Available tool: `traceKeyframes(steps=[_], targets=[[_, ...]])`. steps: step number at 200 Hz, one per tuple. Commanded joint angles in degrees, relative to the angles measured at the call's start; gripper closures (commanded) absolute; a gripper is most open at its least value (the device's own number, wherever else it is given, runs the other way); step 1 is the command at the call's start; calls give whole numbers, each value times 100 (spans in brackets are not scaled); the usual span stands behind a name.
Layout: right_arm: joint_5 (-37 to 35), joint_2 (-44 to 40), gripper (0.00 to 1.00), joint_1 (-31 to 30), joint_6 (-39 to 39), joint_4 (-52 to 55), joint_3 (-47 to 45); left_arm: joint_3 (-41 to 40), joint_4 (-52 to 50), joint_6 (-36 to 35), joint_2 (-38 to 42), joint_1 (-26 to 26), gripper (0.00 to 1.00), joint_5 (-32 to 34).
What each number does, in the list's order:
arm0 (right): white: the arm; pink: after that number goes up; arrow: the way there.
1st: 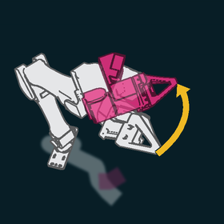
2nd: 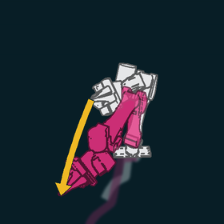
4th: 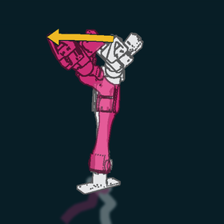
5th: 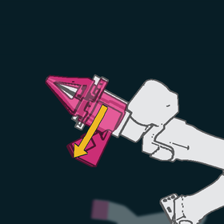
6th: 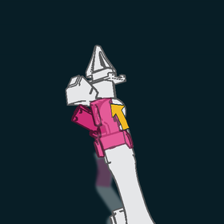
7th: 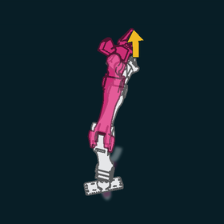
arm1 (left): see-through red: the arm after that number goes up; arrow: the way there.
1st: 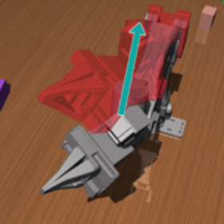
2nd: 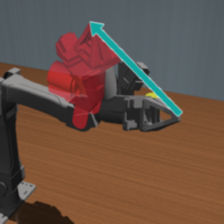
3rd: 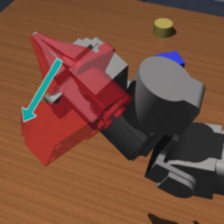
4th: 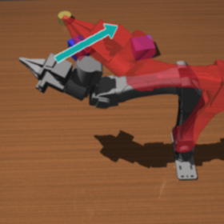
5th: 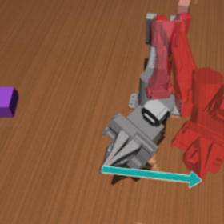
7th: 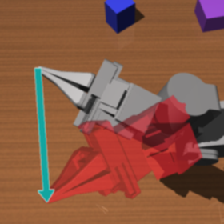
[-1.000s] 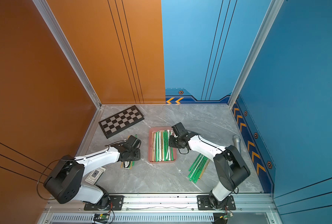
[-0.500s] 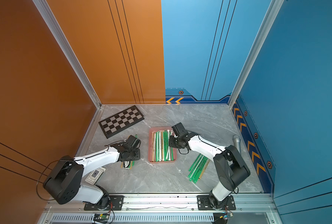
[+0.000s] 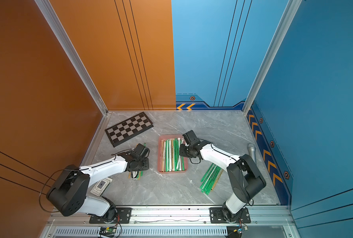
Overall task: Put the straws into the storage box
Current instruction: Pick up the straw from the center of the board.
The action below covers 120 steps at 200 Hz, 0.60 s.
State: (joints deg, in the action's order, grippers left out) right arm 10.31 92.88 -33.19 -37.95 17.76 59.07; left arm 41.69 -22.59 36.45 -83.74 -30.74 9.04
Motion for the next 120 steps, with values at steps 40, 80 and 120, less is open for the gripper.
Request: traceKeyframes(steps=[40, 80, 120], targets=[[-64, -115, 68, 74, -80, -47, -116, -29, -163, -6, -238, 44, 63, 131], [-114, -336, 68, 228, -80, -46, -323, -13, -158, -4, -253, 6, 69, 131], [-157, -811, 68, 592, -81, -31, -689, 56, -158, -35, -256, -53, 84, 109]])
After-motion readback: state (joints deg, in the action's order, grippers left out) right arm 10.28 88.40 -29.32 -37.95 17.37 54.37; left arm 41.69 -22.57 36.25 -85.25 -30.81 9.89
